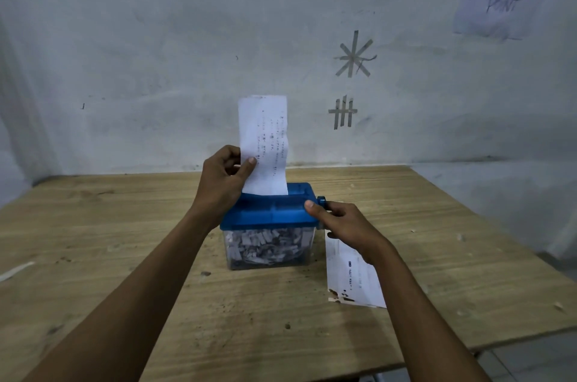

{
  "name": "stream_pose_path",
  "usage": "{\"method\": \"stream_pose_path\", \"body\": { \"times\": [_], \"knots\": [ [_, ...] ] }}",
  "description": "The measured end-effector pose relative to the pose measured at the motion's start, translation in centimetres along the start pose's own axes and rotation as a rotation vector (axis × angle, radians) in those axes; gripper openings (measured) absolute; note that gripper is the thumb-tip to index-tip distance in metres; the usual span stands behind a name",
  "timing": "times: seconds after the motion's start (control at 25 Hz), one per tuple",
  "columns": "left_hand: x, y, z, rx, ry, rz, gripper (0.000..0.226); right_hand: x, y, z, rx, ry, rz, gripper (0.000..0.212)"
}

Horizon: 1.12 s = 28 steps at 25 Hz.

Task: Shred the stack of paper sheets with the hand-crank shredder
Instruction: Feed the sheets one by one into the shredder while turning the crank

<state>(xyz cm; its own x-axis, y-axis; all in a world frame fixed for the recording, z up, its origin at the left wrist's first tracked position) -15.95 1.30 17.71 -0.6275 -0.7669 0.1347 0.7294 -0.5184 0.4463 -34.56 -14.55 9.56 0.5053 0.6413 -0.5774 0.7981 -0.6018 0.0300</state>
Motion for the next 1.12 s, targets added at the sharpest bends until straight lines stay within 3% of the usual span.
{"method": "stream_pose_path", "body": {
  "times": [0.36, 0.48, 0.56, 0.84, 1.12],
  "knots": [
    [0.9, 0.0, 0.5, -0.008, 0.048, -0.108, 0.016, 0.1, -0.4, -0.2, 0.004, 0.009, -0.003, 0.034],
    [0.6, -0.4, 0.1, -0.045, 0.025, -0.149, 0.033, 0.1, -0.5, -0.2, -0.001, 0.022, 0.0, 0.031],
    [0.2, -0.5, -0.2, -0.059, 0.031, -0.123, 0.041, 0.3, -0.5, -0.2, -0.007, 0.025, -0.003, 0.033],
    [-1.0, 0.4, 0.1, -0.048, 0.001, 0.024, 0.04, 0.3, -0.5, -0.3, -0.013, 0.058, -0.001, 0.033],
    [0.9, 0.1, 0.3, -0.033, 0.162, -0.164, 0.053, 0.0, -0.5, -0.5, 0.01, 0.002, -0.01, 0.05]
  ]
}}
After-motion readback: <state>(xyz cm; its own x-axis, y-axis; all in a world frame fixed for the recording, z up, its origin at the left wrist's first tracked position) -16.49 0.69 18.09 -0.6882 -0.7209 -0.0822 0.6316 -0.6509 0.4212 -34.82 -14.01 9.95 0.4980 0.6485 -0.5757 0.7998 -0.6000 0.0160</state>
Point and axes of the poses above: each hand's wrist, its own y-axis towards the middle knuckle, its own x-axis out of the palm, z = x × y, the point moved 10 cm from there along y, towards the middle knuckle, and after that the axes turned 13 degrees about -y, right-handed, at the moved point
